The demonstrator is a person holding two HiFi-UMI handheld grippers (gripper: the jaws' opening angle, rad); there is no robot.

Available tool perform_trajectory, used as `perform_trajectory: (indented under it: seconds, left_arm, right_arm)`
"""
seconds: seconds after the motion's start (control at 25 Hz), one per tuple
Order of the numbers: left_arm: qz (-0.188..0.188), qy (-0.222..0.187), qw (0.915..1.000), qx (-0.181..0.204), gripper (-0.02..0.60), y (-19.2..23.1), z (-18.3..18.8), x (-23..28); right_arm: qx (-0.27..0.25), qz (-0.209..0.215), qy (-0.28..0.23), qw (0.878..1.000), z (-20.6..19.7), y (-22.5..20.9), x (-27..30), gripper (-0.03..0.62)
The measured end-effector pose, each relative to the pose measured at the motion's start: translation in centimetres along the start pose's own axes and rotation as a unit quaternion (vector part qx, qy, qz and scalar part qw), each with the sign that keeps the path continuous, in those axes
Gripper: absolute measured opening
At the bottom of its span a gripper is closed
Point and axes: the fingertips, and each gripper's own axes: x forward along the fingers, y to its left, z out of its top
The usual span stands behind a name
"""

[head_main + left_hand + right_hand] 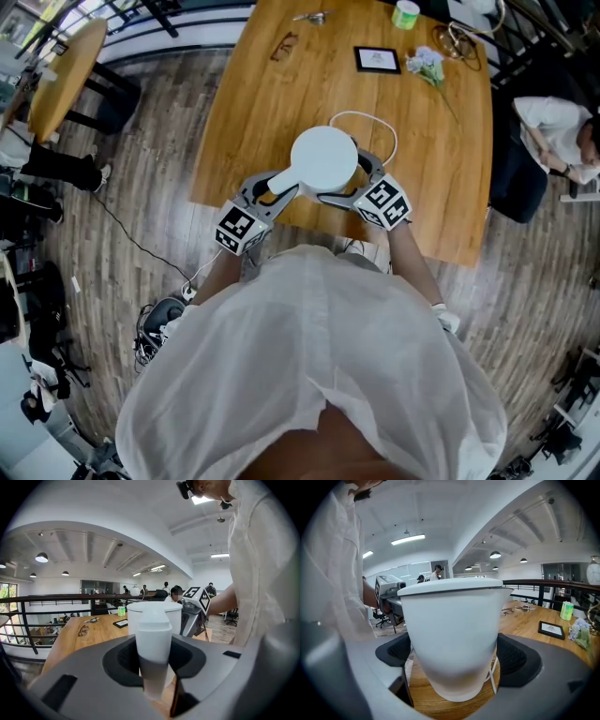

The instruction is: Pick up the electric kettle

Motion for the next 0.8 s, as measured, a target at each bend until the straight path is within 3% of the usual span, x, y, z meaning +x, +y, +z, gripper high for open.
perform_trajectory:
  seconds: [0.32, 0.8]
  left_arm:
    - [-0.008, -0.024, 0.9996, 0.016, 0.129, -1.1, 3.0, -0.2]
    - [-0.042, -0.103, 0.9932, 0.033, 0.129, -5.2, 12.6, -2.4]
  right_arm:
    - [0.015, -0.015, -0.023, 1.000, 2.3, 0.4, -2.0, 0.546]
    - [0.008, -0.065, -0.105, 0.992, 10.5, 2.7, -10.2, 0.546]
